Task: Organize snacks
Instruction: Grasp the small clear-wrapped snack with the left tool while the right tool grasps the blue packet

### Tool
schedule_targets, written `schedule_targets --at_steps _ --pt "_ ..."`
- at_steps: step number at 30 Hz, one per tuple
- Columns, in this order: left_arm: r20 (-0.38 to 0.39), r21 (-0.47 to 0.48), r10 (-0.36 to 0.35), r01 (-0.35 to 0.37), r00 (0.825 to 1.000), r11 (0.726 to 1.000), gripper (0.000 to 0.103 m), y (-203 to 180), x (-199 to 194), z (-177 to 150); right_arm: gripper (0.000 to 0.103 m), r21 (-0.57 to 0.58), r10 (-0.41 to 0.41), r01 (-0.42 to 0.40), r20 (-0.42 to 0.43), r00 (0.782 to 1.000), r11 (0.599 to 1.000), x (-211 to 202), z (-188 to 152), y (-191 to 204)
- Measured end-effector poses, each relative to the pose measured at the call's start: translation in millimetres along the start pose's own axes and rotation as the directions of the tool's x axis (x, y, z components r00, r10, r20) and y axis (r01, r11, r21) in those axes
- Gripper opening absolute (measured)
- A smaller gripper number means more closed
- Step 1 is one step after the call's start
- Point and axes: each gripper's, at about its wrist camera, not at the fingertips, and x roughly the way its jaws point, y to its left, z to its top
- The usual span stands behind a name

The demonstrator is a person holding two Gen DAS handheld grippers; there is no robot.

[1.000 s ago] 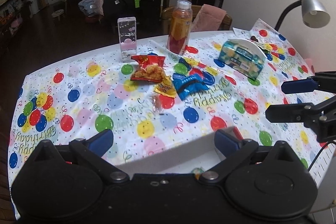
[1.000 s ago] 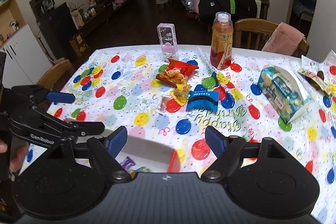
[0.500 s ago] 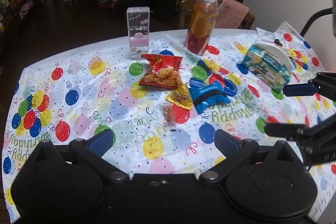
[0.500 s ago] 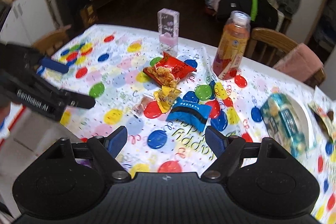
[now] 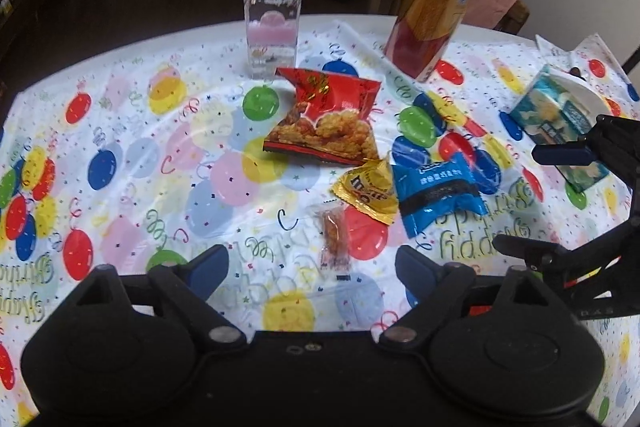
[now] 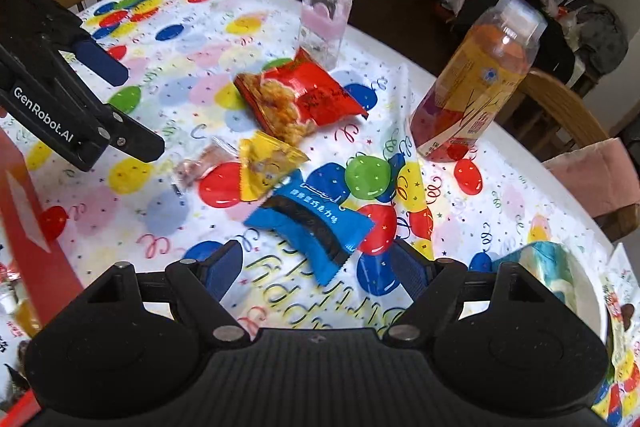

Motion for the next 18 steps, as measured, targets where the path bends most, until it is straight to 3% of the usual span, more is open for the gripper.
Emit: schedule_targets --at_steps 13,16,18 --pt "-0.104 0.023 0.009 -0.007 0.995 1.000 0.072 -12.0 47.0 12.6 0.080 -0.188 0.076 -0.092 -0.091 0.993 0.978 52.2 27.0 -8.1" --pt "-0.128 0.011 -0.002 0.003 0.992 1.000 0.065 -12.6 55.3 14.2 0.068 -0.209 0.101 -0.124 -0.117 0.988 0.970 61.6 33.4 -9.1" --pt "-0.144 0.010 -0.012 0.013 0.990 1.000 0.062 -13.7 60.2 14.3 0.068 -0.231 0.110 -0.139 -0.131 0.985 0.963 67.4 34.4 -7.9"
